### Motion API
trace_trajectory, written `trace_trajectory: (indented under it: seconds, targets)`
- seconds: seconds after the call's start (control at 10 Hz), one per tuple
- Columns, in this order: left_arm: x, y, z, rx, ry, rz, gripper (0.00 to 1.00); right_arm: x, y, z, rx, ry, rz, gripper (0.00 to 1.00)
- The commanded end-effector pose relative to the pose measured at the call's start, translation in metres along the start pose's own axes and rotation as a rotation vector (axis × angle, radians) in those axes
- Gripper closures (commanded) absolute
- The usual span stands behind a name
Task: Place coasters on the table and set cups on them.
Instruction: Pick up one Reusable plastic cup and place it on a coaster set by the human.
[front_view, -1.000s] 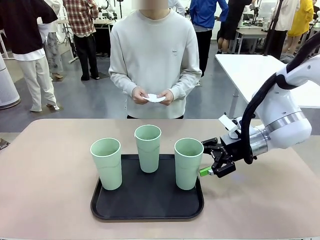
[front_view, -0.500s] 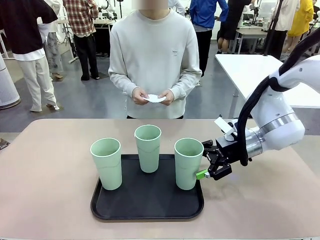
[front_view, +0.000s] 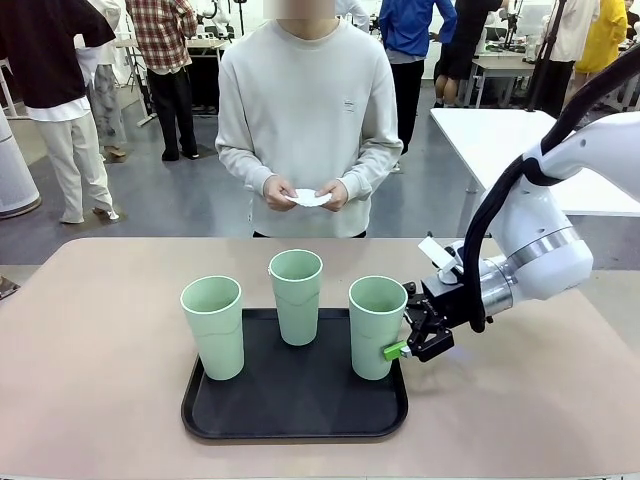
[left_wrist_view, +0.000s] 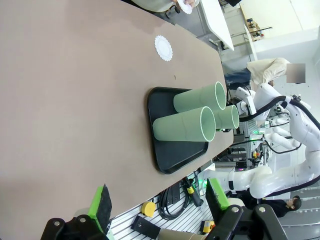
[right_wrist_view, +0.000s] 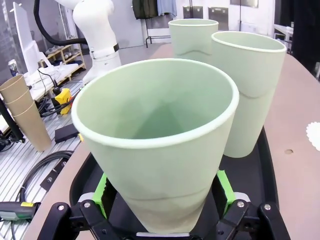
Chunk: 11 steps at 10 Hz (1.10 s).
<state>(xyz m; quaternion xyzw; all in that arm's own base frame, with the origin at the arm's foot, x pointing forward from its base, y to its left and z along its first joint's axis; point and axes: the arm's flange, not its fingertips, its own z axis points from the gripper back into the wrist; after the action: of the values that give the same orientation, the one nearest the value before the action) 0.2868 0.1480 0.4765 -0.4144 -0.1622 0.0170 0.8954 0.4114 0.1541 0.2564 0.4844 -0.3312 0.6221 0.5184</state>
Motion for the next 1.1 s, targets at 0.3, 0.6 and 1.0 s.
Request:
trace_trajectory:
  seconds: [0.3, 0.6, 1.0]
  targets:
    - [0.001, 0.000, -0.001, -0.013, -0.013, 0.002, 0.00, -0.004, -0.006, -0.006, 0.031, 0.012, 0.035, 0.80]
    - [0.001, 0.000, -0.001, -0.013, -0.013, 0.002, 0.00, 0.012, 0.010, 0.004, -0.007, 0.031, 0.033, 1.00]
    - [0.001, 0.000, -0.001, -0.013, -0.013, 0.002, 0.00, 0.153, 0.077, 0.075, -0.176, 0.013, -0.006, 0.75]
